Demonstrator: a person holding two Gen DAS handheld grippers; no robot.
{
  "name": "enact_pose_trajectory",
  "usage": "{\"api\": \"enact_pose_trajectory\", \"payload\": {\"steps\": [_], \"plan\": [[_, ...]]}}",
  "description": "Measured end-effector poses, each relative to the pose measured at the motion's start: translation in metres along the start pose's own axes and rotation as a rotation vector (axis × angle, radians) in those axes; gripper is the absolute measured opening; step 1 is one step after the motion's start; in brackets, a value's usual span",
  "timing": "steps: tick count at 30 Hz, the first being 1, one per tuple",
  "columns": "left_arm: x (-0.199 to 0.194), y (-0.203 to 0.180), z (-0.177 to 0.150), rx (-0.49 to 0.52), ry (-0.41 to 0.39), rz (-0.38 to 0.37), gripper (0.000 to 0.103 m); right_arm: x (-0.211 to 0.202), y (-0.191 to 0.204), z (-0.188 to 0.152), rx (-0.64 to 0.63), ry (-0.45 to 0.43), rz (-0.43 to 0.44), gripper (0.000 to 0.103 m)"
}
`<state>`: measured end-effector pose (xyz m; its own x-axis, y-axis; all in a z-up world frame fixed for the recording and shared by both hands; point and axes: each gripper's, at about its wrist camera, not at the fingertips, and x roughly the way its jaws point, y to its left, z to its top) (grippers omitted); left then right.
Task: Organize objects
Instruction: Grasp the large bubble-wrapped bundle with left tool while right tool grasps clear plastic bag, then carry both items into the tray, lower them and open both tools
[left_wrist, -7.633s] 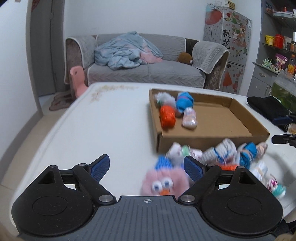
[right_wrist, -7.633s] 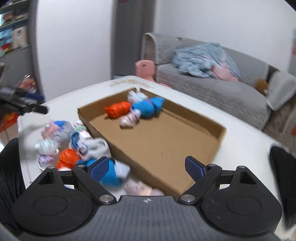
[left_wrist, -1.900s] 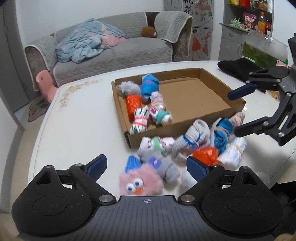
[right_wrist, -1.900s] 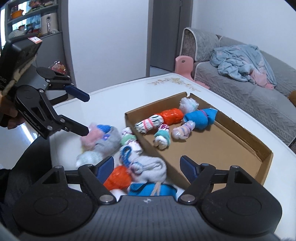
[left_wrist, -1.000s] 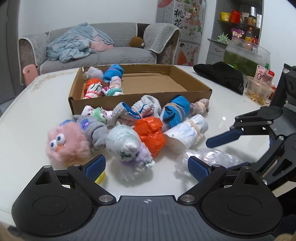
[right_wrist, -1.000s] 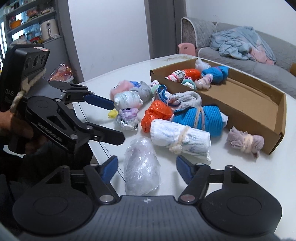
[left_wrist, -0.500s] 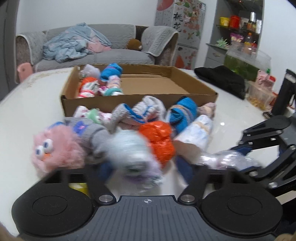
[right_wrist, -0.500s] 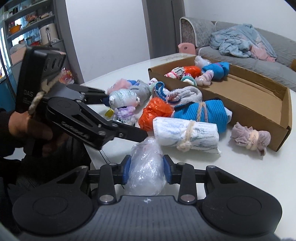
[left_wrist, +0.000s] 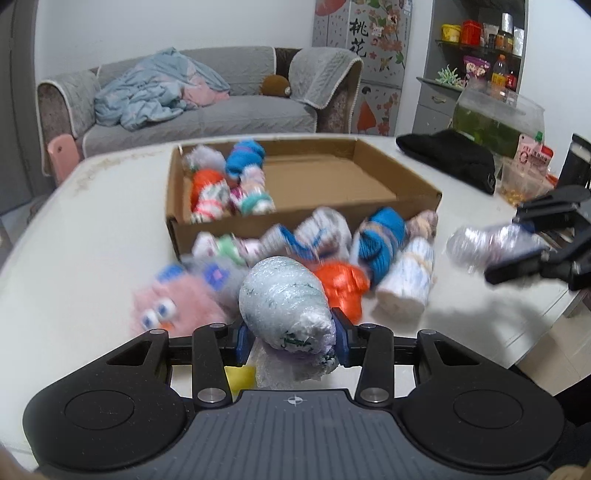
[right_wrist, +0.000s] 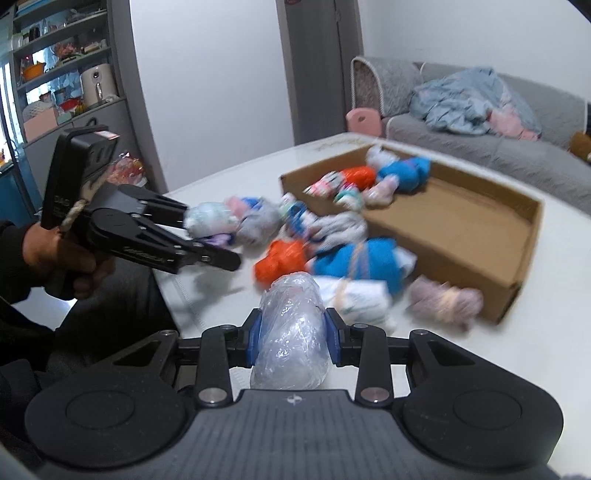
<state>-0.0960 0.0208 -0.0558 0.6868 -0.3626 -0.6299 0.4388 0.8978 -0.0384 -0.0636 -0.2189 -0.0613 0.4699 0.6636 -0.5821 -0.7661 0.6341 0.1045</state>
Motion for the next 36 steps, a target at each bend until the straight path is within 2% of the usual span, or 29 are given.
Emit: {"api": "enact_pose_trajectory", "payload": {"steps": [4, 10, 15, 19, 23, 29, 36], "plan": [[-0.007, 0.007, 0.026, 0.024, -0.022, 0.017, 0.049, -0.014, -0.022, 0.023, -0.036, -0.050, -0.071, 0.032], [0.002, 0.010, 0.092, 0.099, -0.078, 0.022, 0.049, -0.019, -0.072, 0.065, -0.083, -0.096, -0.178, 0.032], [0.044, -0.001, 0.157, 0.166, -0.079, -0.012, 0.049, 0.005, -0.109, 0.100, -0.130, -0.095, -0.213, 0.032], [0.100, -0.015, 0.194, 0.232, -0.052, -0.046, 0.050, 0.043, -0.137, 0.123, -0.159, -0.065, -0.191, 0.032], [0.162, -0.024, 0.206, 0.289, -0.007, -0.056, 0.049, 0.089, -0.165, 0.133, -0.160, -0.007, -0.163, 0.032], [0.236, -0.020, 0.198, 0.318, 0.081, -0.049, 0.049, 0.136, -0.193, 0.135, -0.158, 0.080, -0.132, 0.032], [0.271, -0.004, 0.194, 0.280, 0.142, -0.048, 0.049, 0.167, -0.208, 0.130, -0.157, 0.171, -0.117, 0.032]]}}
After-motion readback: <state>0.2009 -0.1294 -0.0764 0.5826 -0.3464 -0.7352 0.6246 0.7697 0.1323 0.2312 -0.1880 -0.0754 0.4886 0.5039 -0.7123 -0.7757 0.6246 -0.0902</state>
